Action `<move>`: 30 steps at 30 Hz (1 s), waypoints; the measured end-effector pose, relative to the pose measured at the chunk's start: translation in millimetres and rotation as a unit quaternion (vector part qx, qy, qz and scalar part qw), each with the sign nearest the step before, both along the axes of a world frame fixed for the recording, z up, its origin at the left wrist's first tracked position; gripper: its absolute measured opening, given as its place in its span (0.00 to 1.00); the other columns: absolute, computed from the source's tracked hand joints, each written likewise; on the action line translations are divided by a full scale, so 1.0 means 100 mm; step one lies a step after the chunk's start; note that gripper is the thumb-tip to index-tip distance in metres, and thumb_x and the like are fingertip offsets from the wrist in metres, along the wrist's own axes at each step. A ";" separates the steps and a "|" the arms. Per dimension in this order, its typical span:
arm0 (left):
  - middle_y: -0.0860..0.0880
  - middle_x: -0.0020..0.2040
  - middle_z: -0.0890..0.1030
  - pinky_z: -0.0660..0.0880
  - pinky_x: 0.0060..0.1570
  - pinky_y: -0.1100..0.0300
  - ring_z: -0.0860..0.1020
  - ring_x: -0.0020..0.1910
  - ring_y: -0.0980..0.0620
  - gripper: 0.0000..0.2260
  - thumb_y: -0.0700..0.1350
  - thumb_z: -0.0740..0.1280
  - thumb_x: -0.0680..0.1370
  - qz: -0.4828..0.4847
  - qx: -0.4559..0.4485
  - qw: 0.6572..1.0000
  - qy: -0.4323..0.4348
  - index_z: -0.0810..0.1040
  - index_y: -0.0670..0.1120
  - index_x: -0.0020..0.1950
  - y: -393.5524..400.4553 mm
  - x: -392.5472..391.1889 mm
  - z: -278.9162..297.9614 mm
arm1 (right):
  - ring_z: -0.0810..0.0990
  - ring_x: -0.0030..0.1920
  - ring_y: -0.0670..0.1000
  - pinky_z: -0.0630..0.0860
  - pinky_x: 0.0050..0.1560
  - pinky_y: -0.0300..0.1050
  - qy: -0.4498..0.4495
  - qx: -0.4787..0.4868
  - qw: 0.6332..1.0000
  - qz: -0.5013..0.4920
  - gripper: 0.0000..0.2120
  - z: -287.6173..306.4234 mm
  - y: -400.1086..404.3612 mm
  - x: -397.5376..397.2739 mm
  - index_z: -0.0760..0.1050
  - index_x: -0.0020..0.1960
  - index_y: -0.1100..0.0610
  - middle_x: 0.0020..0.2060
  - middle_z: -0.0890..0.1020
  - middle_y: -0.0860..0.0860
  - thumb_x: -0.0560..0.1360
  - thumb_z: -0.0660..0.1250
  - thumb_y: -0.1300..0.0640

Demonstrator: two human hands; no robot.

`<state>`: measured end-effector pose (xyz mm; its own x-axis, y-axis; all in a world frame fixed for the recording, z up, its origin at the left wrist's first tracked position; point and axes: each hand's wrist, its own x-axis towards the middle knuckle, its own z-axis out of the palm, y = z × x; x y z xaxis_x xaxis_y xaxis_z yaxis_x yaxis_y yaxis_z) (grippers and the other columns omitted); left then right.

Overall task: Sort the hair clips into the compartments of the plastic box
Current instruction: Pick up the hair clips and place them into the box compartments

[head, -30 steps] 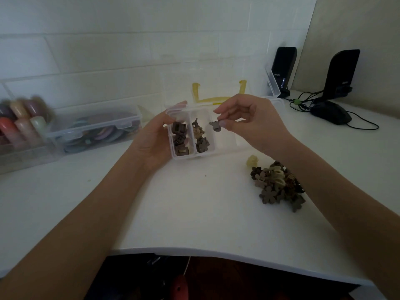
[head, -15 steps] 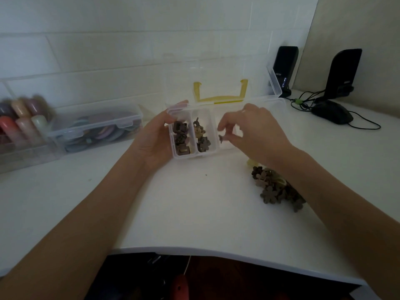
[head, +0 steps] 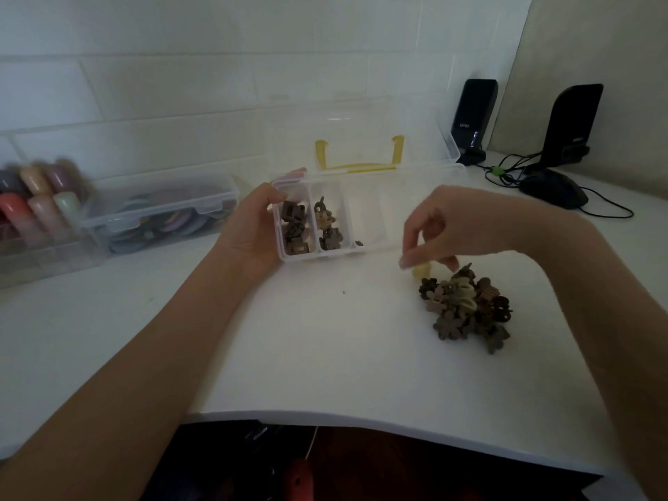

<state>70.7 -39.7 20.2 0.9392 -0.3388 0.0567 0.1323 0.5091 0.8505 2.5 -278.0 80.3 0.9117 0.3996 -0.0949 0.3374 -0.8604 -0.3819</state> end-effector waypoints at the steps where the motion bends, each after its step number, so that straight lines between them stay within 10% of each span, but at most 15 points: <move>1: 0.44 0.59 0.75 0.65 0.66 0.44 0.72 0.58 0.43 0.26 0.45 0.69 0.59 0.004 0.001 1.000 0.000 0.80 0.49 0.58 0.01 0.01 0.00 | 0.69 0.22 0.44 0.71 0.34 0.37 0.012 -0.038 0.999 -0.012 0.08 -0.01 -0.03 0.01 0.81 0.38 0.48 0.21 0.79 0.48 0.68 0.71 0.44; 8: 0.45 0.58 0.76 0.64 0.61 0.45 0.71 0.57 0.43 0.27 0.44 0.67 0.60 0.016 0.007 1.000 -0.006 0.80 0.49 0.59 0.05 0.05 -0.04 | 0.68 0.20 0.45 0.67 0.22 0.33 0.067 -0.069 0.994 -0.052 0.07 0.02 -0.08 0.00 0.79 0.47 0.47 0.25 0.81 0.47 0.69 0.73 0.49; 24: 0.43 0.60 0.72 0.63 0.60 0.45 0.68 0.58 0.43 0.26 0.44 0.67 0.60 0.019 -0.001 1.000 -0.001 0.79 0.49 0.59 0.04 0.01 -0.01 | 0.72 0.16 0.38 0.69 0.29 0.36 -0.015 -0.184 0.974 -0.132 0.06 -0.09 -0.09 0.11 0.82 0.48 0.45 0.19 0.79 0.44 0.72 0.70 0.50; 30: 0.45 0.56 0.76 0.62 0.64 0.44 0.69 0.58 0.43 0.25 0.42 0.70 0.57 0.018 -0.002 1.000 -0.004 0.83 0.49 0.54 0.03 0.00 0.00 | 0.77 0.23 0.40 0.75 0.33 0.34 -0.028 -0.014 0.999 -0.026 0.07 -0.05 0.04 0.05 0.83 0.43 0.49 0.28 0.83 0.46 0.69 0.73 0.47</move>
